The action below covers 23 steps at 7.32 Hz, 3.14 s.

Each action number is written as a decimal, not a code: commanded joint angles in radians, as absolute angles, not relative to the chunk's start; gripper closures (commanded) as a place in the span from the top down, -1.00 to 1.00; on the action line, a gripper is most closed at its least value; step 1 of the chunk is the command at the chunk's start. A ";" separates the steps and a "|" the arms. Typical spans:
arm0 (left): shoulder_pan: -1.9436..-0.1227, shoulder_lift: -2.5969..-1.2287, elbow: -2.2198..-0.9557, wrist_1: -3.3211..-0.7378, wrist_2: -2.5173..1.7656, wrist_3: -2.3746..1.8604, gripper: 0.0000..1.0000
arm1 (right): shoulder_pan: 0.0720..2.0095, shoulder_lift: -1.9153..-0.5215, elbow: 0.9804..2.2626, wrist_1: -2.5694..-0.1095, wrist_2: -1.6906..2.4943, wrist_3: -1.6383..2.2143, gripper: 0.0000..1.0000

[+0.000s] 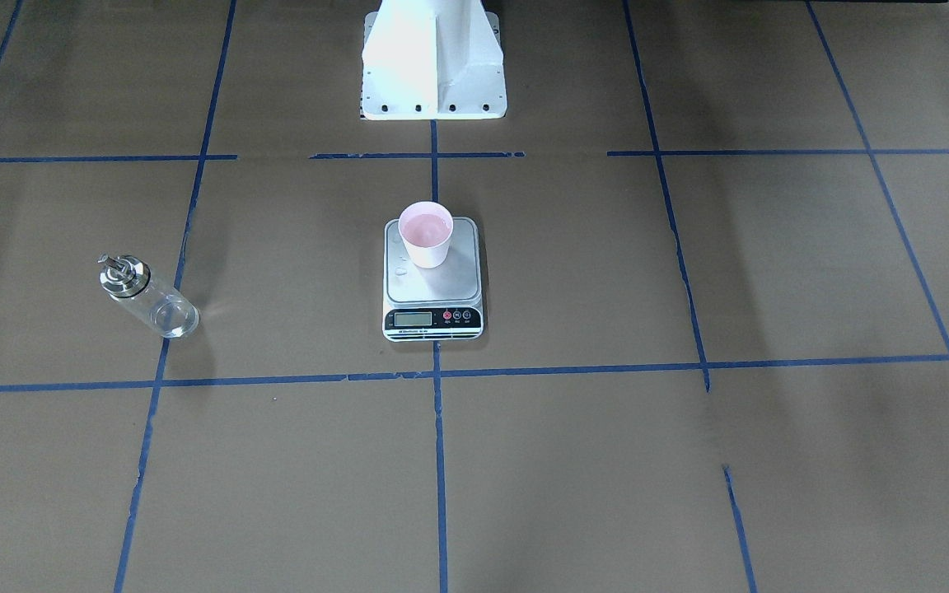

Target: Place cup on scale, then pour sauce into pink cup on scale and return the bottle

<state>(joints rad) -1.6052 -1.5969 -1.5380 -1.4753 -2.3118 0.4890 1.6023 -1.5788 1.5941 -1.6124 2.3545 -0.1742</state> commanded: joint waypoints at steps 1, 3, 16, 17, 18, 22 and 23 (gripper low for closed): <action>-1.608 -1.597 -1.537 -1.477 -2.312 0.483 1.00 | 1.609 -1.583 1.543 -1.492 2.355 -0.051 1.00; -1.629 -1.597 -1.537 -1.477 -2.312 0.473 1.00 | 1.609 -1.583 1.517 -1.462 2.356 -0.038 1.00; -1.644 -1.598 -1.594 -1.664 -2.316 0.038 1.00 | 1.609 -1.575 1.522 -1.457 2.358 -0.037 1.00; -1.641 -1.598 -1.592 -1.664 -2.316 0.038 1.00 | 1.611 -1.575 1.523 -1.457 2.358 -0.037 1.00; -1.637 -1.598 -1.589 -1.663 -2.316 0.038 1.00 | 1.609 -1.575 1.522 -1.457 2.358 -0.037 1.00; -1.576 -1.588 -1.583 -1.664 -2.318 0.038 1.00 | 1.609 -1.574 1.519 -1.457 2.358 -0.037 1.00; -1.575 -1.588 -1.582 -1.663 -2.316 0.038 1.00 | 1.609 -1.575 1.519 -1.457 2.358 -0.038 1.00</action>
